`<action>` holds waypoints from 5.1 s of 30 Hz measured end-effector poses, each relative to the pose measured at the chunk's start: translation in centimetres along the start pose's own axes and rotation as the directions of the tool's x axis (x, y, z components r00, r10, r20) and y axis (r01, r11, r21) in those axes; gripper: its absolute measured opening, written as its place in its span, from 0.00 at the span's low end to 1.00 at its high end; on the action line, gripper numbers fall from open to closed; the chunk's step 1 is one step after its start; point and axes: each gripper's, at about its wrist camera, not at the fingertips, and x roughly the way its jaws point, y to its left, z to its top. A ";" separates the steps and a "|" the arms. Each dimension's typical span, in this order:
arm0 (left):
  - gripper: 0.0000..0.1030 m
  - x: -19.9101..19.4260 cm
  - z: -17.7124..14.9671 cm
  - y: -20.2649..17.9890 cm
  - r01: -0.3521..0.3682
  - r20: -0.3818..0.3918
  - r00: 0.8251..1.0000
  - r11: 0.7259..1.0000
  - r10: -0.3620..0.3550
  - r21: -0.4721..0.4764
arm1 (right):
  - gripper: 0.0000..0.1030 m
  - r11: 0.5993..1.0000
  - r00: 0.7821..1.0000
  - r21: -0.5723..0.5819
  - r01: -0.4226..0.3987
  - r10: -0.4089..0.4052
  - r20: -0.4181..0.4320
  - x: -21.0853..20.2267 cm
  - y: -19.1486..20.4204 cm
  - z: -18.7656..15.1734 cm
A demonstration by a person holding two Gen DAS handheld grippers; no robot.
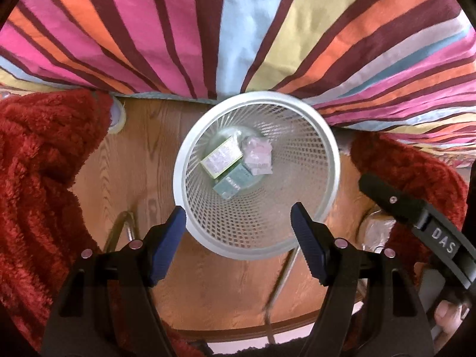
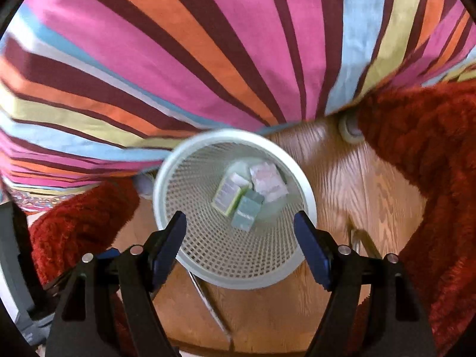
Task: Collect trash
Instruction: 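Raise both tools back toward the remaining items on the bed, then grasp the white skin-care box with left tool while right grasps green Ve box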
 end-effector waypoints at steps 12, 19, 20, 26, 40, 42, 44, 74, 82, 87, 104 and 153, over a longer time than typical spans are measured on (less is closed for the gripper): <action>0.69 -4.2 -0.5 0.2 -0.046 0.164 0.985 0.999 0.045 0.003 | 0.69 0.994 0.958 -0.107 -0.014 0.044 0.282 -6.9 1.2 -0.3; 0.69 -7.3 -0.6 -0.1 -0.052 0.286 0.957 0.998 0.044 0.020 | 0.69 0.974 0.882 -0.227 0.003 0.104 0.459 -11.5 3.3 -0.7; 0.69 -8.0 -0.6 -0.1 -0.048 0.310 0.950 0.999 0.038 0.023 | 0.69 0.970 0.871 -0.243 0.009 0.112 0.478 -12.0 3.6 -0.6; 0.69 -11.5 -0.5 0.5 0.000 0.423 0.906 1.000 -0.007 0.017 | 0.69 0.955 0.804 -0.296 0.034 0.150 0.576 -14.7 4.6 -0.1; 0.69 -18.1 2.4 -1.1 -0.037 0.619 0.785 0.997 -0.010 0.062 | 0.93 0.948 0.776 -0.318 0.027 0.181 0.604 -16.0 6.1 2.5; 0.69 -18.6 3.1 -1.4 -0.030 0.630 0.776 0.997 -0.019 0.067 | 0.93 0.947 0.773 -0.319 0.039 0.174 0.610 -16.1 6.2 3.0; 0.69 -19.0 3.8 -1.6 -0.024 0.638 0.770 0.997 -0.025 0.068 | 0.93 0.947 0.774 -0.319 0.046 0.169 0.611 -16.1 6.2 3.4; 0.82 -22.5 14.7 -4.4 0.026 0.682 0.727 0.996 -0.079 0.087 | 0.93 0.938 0.728 -0.317 0.141 0.118 0.675 -14.8 10.3 11.0; 0.82 -23.0 17.6 -4.6 0.028 0.671 0.737 0.995 -0.085 0.094 | 0.93 0.937 0.729 -0.315 0.148 0.112 0.675 -14.3 10.8 12.8; 0.82 -23.4 19.4 -5.3 0.059 0.651 0.749 0.991 -0.122 0.118 | 0.93 0.936 0.733 -0.313 0.160 0.100 0.673 -14.0 11.3 13.9; 0.82 -23.9 25.3 -8.5 0.065 0.600 0.780 0.977 -0.178 0.205 | 0.93 0.918 0.749 -0.357 0.174 0.112 0.653 -12.9 12.7 16.6; 0.81 -21.0 33.5 -9.9 -0.083 0.525 0.851 0.990 0.010 0.116 | 0.86 0.915 0.784 -0.300 0.271 -0.029 0.620 -10.9 15.2 23.9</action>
